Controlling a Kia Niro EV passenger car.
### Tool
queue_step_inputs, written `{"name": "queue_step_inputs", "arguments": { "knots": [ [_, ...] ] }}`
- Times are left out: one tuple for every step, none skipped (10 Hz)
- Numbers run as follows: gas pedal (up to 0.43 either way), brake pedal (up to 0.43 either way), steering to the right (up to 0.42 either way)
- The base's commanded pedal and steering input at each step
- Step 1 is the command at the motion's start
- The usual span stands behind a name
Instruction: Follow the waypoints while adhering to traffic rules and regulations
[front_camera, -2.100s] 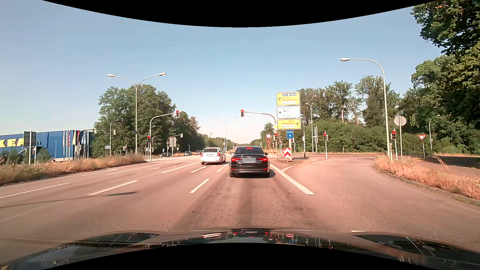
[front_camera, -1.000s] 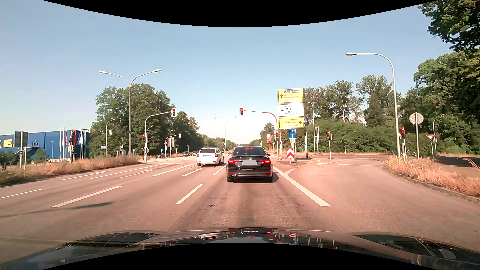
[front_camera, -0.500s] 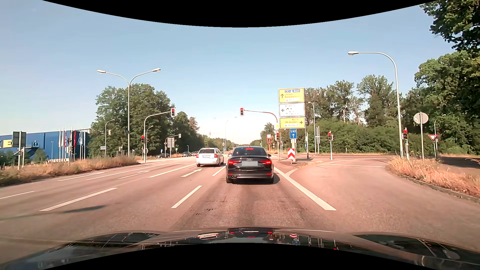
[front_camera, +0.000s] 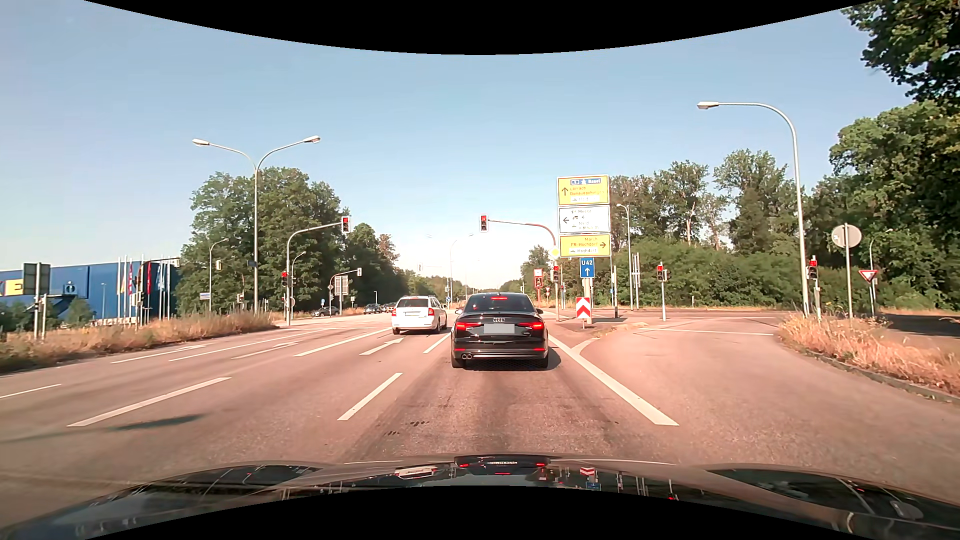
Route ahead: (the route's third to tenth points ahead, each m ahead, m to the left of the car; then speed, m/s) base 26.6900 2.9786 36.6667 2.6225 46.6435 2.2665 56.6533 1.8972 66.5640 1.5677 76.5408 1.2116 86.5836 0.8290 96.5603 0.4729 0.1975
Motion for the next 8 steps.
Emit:
{"name": "queue_step_inputs", "arguments": {
  "knots": [
    [0.000, 0.128, 0.000],
    [0.000, 0.128, 0.000],
    [0.000, 0.128, 0.000],
    [0.000, 0.128, 0.000],
    [0.000, 0.140, 0.000],
    [0.000, 0.134, 0.000],
    [0.000, 0.134, 0.000],
    [0.000, 0.134, 0.000]
  ]
}}
